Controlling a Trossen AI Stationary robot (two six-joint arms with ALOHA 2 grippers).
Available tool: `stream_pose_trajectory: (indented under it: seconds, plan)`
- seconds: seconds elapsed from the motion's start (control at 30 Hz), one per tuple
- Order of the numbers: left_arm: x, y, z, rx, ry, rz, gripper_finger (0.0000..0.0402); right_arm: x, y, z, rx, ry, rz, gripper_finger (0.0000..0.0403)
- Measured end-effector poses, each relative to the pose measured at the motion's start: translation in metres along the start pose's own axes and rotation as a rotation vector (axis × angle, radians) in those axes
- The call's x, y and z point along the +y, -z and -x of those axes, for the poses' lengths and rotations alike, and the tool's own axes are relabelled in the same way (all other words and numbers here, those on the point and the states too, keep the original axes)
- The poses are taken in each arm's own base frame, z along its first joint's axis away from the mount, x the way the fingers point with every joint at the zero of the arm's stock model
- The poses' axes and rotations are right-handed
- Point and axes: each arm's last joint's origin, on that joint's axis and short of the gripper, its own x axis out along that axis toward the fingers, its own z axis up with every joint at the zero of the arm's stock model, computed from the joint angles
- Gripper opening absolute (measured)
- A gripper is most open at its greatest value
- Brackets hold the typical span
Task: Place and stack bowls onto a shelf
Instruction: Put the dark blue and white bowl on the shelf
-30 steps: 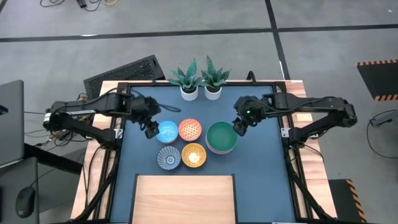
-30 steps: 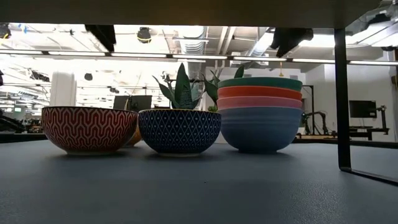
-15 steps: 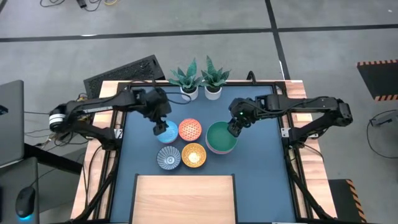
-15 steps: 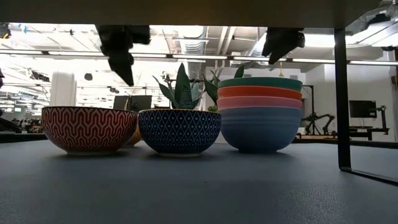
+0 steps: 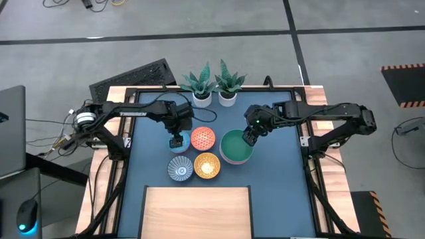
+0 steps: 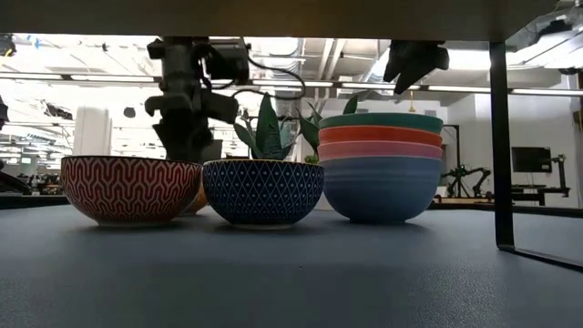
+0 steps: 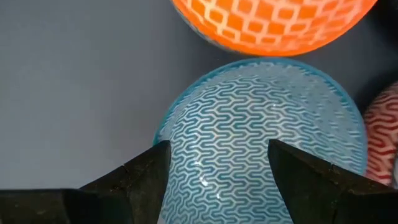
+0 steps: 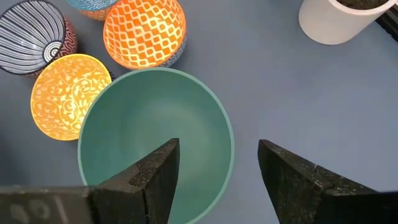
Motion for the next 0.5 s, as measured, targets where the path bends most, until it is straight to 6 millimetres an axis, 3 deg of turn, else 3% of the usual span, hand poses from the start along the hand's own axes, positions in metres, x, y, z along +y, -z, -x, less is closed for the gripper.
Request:
stream_pose_trajectory:
  seconds: [0.23,0.5]
  plan:
    - [0.002,-0.003,-0.008,0.007,-0.01,0.01,0.0254,0.004,0.002,0.001,0.001,-0.009,0.011,0.0244]
    - [0.0,-0.005,0.017,-0.071,-0.042,0.092,0.0254,0.004,0.002,0.001,0.0,-0.011,0.014,0.0244]
